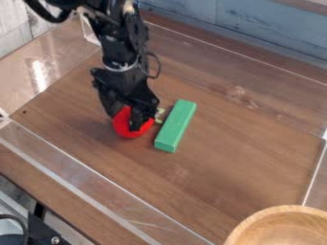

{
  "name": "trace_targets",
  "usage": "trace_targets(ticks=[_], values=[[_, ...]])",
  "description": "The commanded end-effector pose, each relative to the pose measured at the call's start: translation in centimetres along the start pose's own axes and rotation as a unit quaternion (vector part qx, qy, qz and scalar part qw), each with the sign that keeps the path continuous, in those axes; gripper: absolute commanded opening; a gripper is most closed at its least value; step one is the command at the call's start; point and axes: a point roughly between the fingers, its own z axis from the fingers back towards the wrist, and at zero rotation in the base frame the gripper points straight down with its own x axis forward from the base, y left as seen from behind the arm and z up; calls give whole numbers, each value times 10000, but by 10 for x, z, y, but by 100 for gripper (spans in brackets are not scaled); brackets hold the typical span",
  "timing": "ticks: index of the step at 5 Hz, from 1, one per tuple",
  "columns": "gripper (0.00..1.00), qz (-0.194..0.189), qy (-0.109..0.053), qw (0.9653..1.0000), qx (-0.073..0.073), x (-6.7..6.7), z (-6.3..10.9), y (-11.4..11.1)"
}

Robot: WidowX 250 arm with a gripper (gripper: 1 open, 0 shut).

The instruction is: Move the red object to the right side of the table

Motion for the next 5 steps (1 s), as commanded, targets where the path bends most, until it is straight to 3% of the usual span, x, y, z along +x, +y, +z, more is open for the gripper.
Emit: trace_targets(ticks=[1,2,3,4,5], values=[[0,-55,-108,9999,97,6,6,-3],[0,-150,-85,9996,221,10,18,-12],[0,-46,-115,9992,367,24,39,-38],[0,-167,-226,9986,441,47,54,-83],[0,-524,-315,9976,337,61,52,-124]])
